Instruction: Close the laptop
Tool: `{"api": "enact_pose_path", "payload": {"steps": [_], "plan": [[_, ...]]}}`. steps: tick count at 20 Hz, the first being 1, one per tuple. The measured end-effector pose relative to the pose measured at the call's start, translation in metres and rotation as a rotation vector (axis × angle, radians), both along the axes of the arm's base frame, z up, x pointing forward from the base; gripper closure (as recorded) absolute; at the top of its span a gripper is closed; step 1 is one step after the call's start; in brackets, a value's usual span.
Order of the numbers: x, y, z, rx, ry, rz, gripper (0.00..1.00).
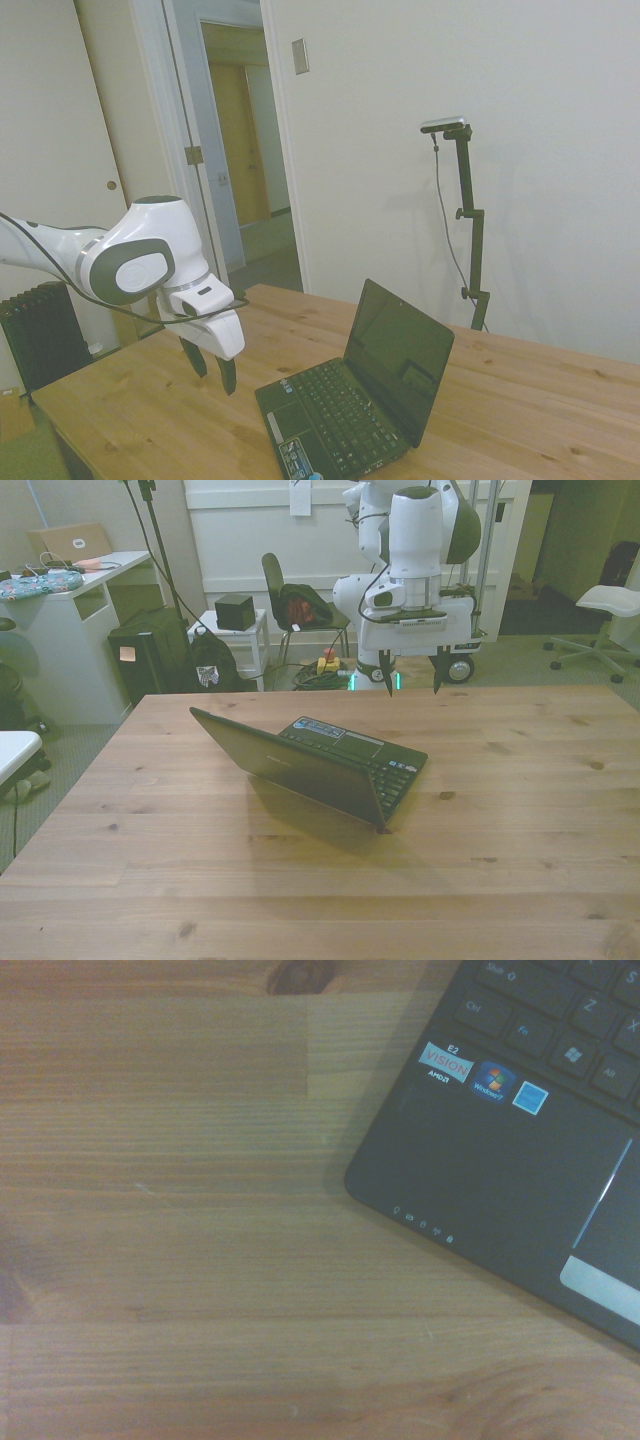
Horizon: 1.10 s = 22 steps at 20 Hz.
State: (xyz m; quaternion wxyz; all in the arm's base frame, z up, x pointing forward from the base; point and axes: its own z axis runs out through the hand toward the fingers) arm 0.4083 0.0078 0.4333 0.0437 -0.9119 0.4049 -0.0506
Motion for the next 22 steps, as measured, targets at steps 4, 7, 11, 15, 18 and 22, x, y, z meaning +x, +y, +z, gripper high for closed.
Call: {"api": "enact_pose_path", "payload": {"steps": [4,7,11,15,18,22], "plan": [[0.003,-0.007,0.006,-0.027,-0.011,-0.011,0.00],[0.012,-0.031,0.032,-0.044,-0.043,-0.062,0.00],[0.022,-0.070,0.090,-0.062,-0.083,-0.130,0.00],[0.035,-0.125,0.143,-0.105,-0.125,-0.214,0.00],[0.056,-0.171,0.160,-0.146,-0.137,-0.275,0.00],[0.077,-0.236,0.178,-0.170,-0.163,-0.368,0.00]]}}
